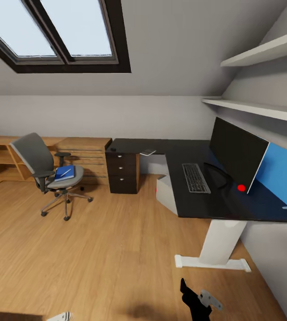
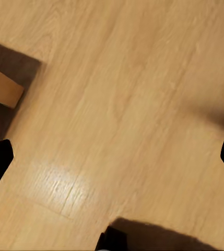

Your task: In the bedroom, organize the workspace by keeping the computer under the desk, ensuring the monitor is on the desk, placing the keyboard on the desk next to the monitor, placing the mouse on the desk next to the keyboard, moving the folder from the swivel chair onto the desk next to the mouse, stacking the notebook on top of the folder with the pen on top of the notebook, and positioning the swivel chair next to the desk.

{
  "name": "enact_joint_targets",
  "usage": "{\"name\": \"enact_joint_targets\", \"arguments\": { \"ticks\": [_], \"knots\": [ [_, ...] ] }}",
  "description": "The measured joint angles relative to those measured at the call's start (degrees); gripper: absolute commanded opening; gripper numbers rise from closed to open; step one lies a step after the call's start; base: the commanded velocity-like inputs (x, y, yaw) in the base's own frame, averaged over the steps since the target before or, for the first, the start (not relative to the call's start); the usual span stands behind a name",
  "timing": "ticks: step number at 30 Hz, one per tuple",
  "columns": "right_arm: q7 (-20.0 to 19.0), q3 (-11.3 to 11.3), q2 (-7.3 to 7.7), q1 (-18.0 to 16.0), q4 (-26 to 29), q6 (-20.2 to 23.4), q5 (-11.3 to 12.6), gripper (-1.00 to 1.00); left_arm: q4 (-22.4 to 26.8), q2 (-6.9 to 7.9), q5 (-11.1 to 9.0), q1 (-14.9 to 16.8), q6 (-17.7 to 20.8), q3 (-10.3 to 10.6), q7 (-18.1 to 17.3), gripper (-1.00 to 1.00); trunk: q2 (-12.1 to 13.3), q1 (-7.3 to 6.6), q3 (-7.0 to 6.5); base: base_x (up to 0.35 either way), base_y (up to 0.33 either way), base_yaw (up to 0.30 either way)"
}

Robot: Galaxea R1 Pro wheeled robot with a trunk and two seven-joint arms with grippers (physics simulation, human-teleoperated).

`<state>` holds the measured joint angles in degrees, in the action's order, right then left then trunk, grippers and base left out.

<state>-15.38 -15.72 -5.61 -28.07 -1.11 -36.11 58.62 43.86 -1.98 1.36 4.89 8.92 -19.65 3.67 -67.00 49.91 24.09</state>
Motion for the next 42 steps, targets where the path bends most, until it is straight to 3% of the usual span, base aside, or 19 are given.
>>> {"name": "enact_joint_targets", "arguments": {
  "ticks": [11,32,38,42],
  "knots": [
    [0.1,0.1,0.11,0.0,0.0,-0.1,-3.3,1.0,-1.4,0.01,0.1,0.0,0.1,0.1,0.1,1.0,0.0,0.0,0.0,0.276,0.194,0.261],
    [0.2,-0.1,0.67,0.0,0.1,0.2,-3.7,1.0,-2.7,-0.07,0.2,0.0,0.1,0.1,0.0,1.0,0.0,0.0,0.0,0.329,0.009,0.019],
    [0.9,-2.2,1.0,0.0,0.2,0.1,-4.0,1.0,-2.7,-0.07,0.2,0.0,0.1,0.1,0.0,1.0,0.0,0.0,0.0,0.332,0.0,0.0],
    [4.8,-7.8,1.1,0.0,0.2,0.2,-4.9,1.0,-2.7,-0.07,0.1,0.0,0.1,0.1,0.0,1.0,0.0,0.0,0.0,0.332,0.0,0.0]
  ]
}}
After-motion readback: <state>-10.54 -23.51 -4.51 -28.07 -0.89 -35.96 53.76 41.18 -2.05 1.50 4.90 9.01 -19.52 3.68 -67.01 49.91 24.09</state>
